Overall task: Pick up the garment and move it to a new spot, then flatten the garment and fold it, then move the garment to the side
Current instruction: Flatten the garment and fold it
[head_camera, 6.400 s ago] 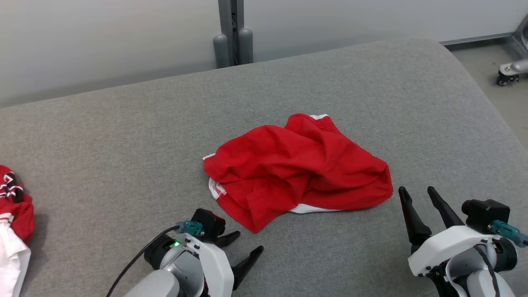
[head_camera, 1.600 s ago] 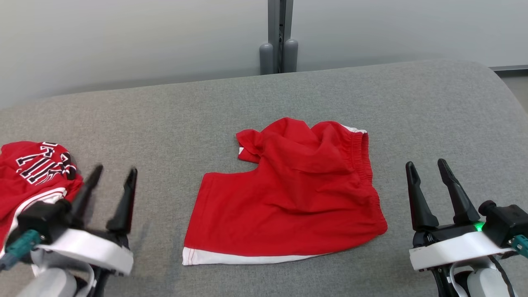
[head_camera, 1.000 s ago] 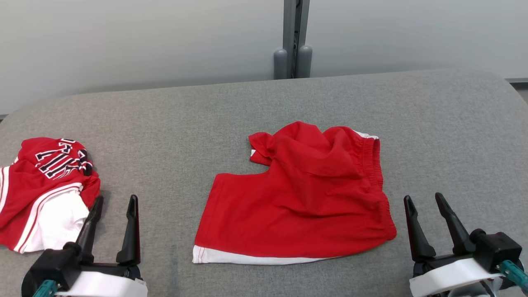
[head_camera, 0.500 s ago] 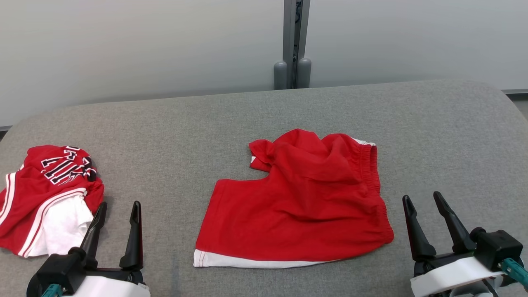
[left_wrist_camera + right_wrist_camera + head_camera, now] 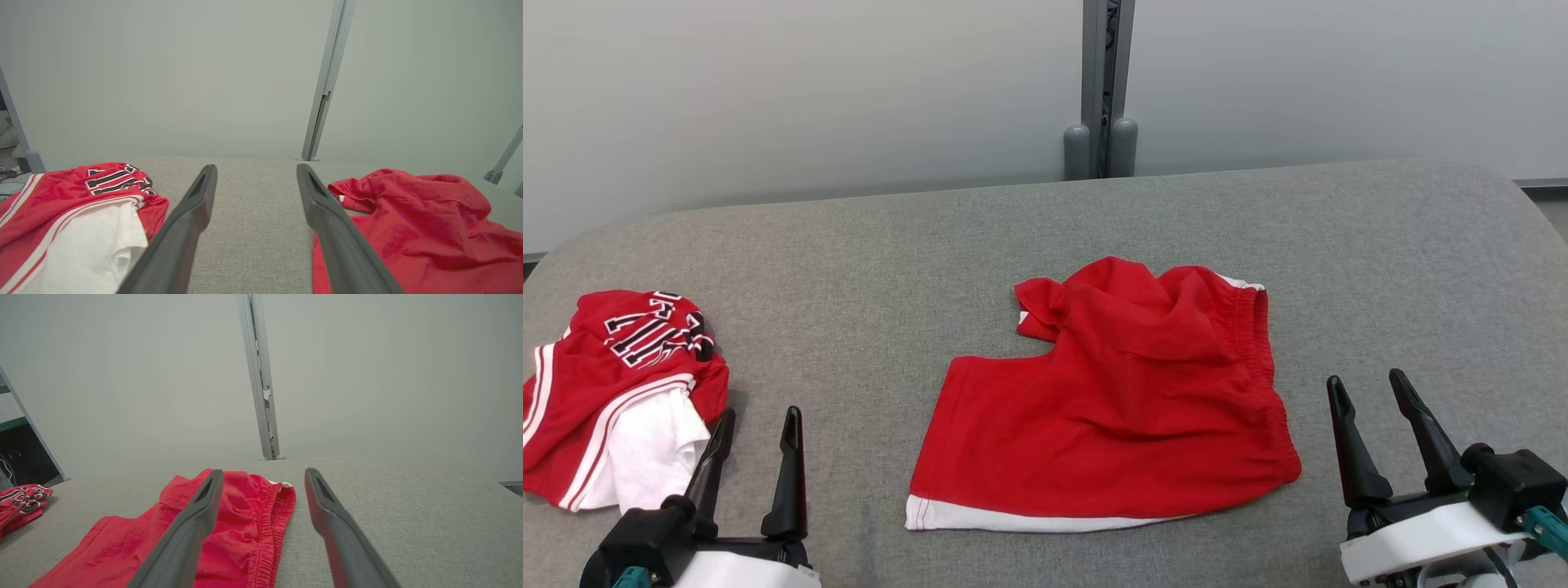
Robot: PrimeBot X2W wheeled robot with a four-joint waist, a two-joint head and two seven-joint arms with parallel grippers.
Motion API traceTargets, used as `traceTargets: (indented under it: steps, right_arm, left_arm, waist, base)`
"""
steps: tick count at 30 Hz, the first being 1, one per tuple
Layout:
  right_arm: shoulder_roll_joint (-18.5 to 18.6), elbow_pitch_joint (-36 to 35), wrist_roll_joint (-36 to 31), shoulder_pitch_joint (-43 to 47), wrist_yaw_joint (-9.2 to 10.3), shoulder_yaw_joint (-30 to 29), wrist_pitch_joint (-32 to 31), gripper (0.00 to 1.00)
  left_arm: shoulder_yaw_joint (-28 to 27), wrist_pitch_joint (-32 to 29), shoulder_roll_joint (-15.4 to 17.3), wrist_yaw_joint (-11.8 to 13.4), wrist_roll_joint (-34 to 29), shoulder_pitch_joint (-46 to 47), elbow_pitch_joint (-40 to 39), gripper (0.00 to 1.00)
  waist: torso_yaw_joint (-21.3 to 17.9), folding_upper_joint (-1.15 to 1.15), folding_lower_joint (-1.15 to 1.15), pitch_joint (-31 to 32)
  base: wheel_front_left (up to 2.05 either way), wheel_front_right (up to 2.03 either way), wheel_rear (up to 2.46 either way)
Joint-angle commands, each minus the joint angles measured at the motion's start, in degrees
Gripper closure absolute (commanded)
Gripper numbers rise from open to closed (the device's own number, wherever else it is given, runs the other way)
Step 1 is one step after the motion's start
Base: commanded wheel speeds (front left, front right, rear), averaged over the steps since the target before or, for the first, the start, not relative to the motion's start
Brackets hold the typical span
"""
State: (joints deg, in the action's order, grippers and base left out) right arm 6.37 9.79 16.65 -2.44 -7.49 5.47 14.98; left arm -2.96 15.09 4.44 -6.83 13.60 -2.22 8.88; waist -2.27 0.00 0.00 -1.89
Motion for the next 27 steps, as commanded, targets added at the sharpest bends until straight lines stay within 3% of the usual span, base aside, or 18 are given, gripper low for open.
traceTargets:
  steps: [1,7,11,16,19,27]
  right_arm:
    - [0.29,-0.03,-0.4,-0.32,-0.01,-0.14,0.31,0.0]
    - [0.97,0.85,-0.23,-0.15,-0.01,0.56,0.31,0.0]
    - [5.42,2.28,2.81,-0.77,0.0,5.12,-1.92,0.0]
    - [10.94,4.36,5.9,-0.69,-0.01,7.79,-6.92,0.0]
    - [12.83,5.52,7.99,-1.05,-0.01,11.46,-10.13,0.0]
    - [11.79,12.43,12.31,-5.65,-0.01,16.82,-12.6,0.0]
  left_arm:
    - [-0.38,0.09,0.02,-0.23,-0.34,-0.03,0.14,0.0]
    - [-0.56,0.09,-0.46,-0.6,0.21,0.27,-0.17,0.0]
    - [0.62,0.06,-0.23,-0.66,2.56,-0.54,1.06,0.0]
    - [5.99,-1.65,3.11,-0.67,6.68,0.4,4.47,0.0]
    - [11.09,-6.69,5.68,-0.68,9.79,0.85,4.94,0.0]
    - [17.12,-16.76,10.64,-0.69,14.6,2.22,3.62,0.0]
  waist:
    - [0.02,0.0,0.0,0.04]
    - [0.02,0.0,0.0,0.23]
    - [-0.32,0.0,0.0,0.13]
    - [-0.38,0.0,0.0,-0.26]
    - [-0.43,0.0,0.0,-1.25]
    - [-0.45,0.0,0.0,-4.14]
  base:
    - [0.0,0.0,0.0]
    - [0.0,0.0,0.0]
    - [0.0,0.0,0.0]
    - [0.0,0.0,0.0]
    - [0.0,0.0,0.0]
    - [0.0,0.0,0.0]
